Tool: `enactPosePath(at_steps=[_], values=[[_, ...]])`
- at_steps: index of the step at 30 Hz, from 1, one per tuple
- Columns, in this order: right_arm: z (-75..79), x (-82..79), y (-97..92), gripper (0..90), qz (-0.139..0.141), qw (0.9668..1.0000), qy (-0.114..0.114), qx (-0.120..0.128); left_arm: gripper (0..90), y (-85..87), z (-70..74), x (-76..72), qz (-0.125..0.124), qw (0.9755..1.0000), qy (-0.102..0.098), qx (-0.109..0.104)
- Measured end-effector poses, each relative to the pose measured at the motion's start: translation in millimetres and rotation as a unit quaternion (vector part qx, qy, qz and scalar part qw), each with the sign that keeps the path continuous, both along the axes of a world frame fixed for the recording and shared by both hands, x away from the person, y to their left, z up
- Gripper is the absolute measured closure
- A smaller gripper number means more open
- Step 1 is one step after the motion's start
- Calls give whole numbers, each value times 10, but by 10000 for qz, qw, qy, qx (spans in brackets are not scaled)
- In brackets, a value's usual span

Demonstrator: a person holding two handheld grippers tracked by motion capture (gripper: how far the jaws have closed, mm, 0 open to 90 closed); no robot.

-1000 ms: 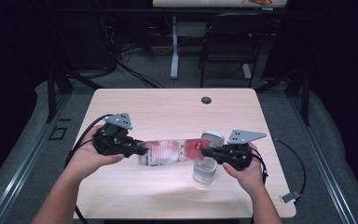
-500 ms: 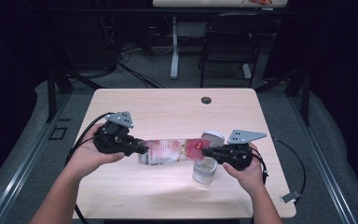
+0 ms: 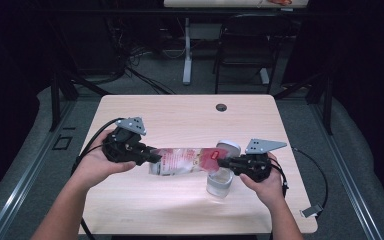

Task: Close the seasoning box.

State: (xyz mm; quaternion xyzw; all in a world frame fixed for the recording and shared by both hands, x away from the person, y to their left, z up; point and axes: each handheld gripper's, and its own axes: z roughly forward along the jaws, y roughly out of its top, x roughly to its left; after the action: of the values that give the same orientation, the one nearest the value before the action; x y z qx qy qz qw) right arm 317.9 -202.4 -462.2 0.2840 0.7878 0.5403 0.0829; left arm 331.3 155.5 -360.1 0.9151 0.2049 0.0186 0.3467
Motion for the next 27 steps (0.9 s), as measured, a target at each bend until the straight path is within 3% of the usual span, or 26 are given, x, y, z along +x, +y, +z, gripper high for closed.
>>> enactPosePath(at_steps=[27], values=[[-19,10,-33,872,-26,10000,31,12,764,-49,55,21,-30,10000,-54,1]])
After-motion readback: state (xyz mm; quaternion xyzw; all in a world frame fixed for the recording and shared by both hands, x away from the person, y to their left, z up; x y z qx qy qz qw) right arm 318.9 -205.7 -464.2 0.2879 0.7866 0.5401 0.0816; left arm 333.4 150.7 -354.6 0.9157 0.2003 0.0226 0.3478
